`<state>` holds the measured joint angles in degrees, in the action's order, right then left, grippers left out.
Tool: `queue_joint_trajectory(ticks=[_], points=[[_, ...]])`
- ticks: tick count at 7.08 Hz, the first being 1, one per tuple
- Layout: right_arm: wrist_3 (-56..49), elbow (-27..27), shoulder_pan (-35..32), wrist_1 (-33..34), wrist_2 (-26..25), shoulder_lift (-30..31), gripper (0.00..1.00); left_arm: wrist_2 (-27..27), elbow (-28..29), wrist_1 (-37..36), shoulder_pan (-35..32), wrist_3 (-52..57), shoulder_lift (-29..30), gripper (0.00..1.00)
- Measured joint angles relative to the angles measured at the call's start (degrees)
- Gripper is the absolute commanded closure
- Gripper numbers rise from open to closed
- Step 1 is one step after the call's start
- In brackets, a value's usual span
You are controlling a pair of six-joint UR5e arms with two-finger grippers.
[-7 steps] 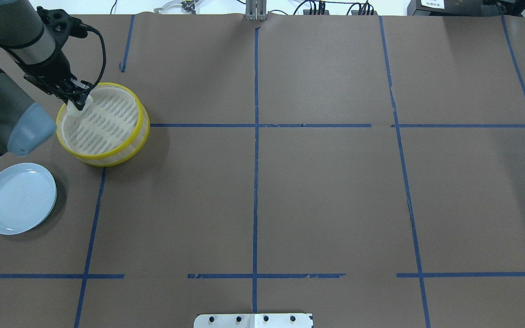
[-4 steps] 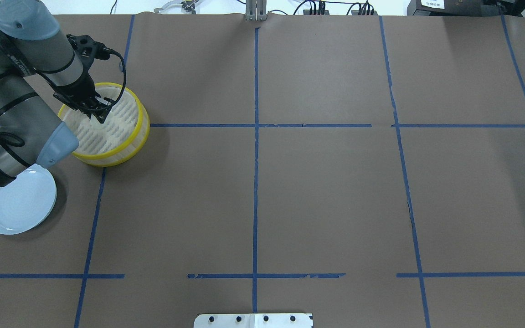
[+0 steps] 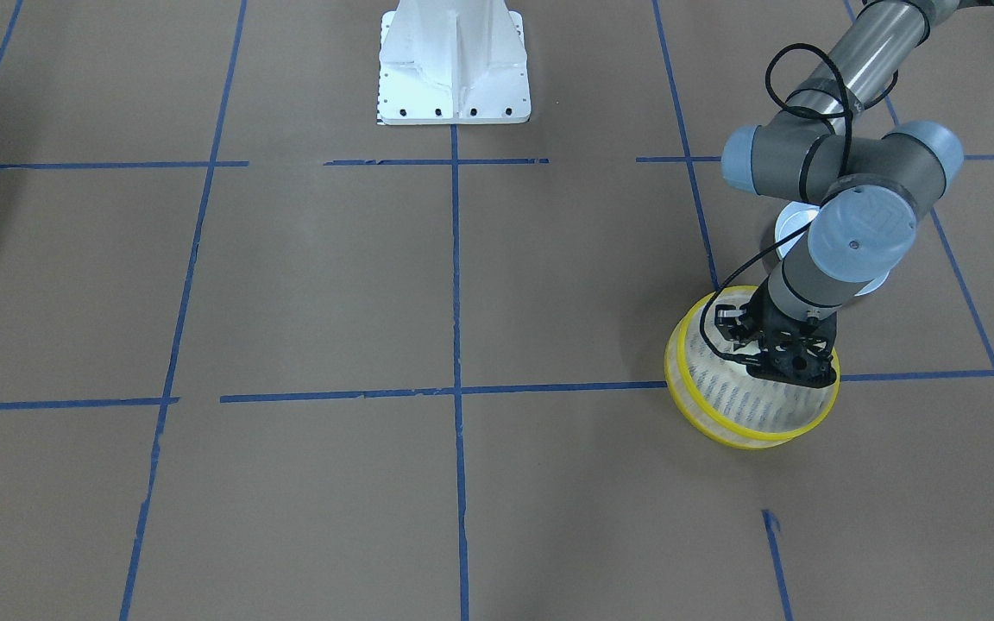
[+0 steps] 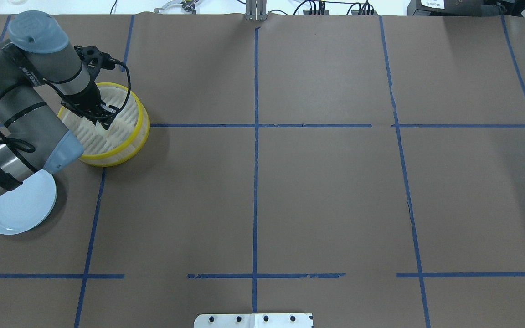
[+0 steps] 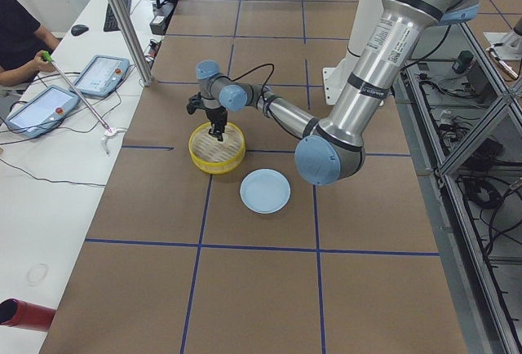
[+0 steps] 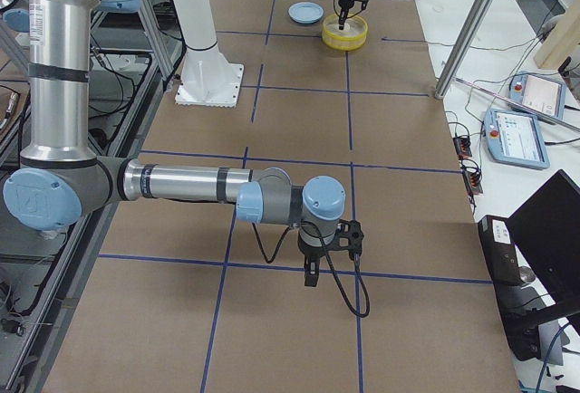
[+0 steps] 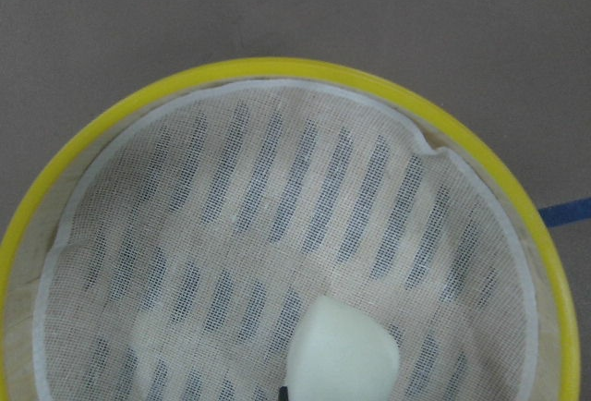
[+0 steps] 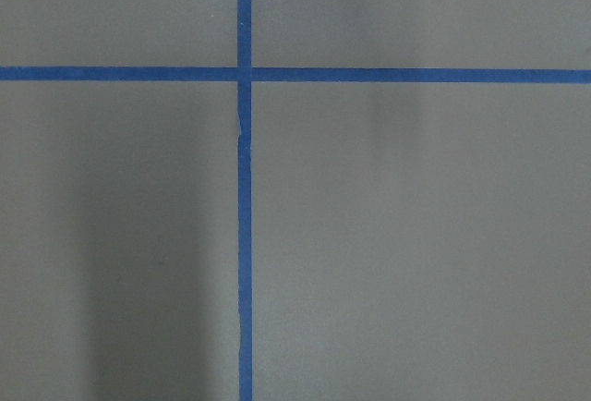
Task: Place bun in steamer
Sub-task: 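Lower the bun into the steamer and open the left gripper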
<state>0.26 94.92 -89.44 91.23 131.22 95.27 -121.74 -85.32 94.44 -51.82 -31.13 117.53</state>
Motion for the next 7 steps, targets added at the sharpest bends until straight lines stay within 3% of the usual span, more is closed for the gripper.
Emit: queue_joint_trajectory(ticks=[1,5,7], points=[[0.0,0.0,0.0,0.0,0.0,0.0,0.0,0.0,0.6,0.6,0.0,0.0,-0.2,0.01],[0.0,0.0,0.1,0.0,0.0,0.0,0.0,0.1,-0.9,1.2,-0.2,0.3,-0.8,0.0],[0.0,0.0,0.0,0.0,0.0,0.0,0.0,0.4,-7.3,1.2,-2.9,0.5,-2.8,0.0]])
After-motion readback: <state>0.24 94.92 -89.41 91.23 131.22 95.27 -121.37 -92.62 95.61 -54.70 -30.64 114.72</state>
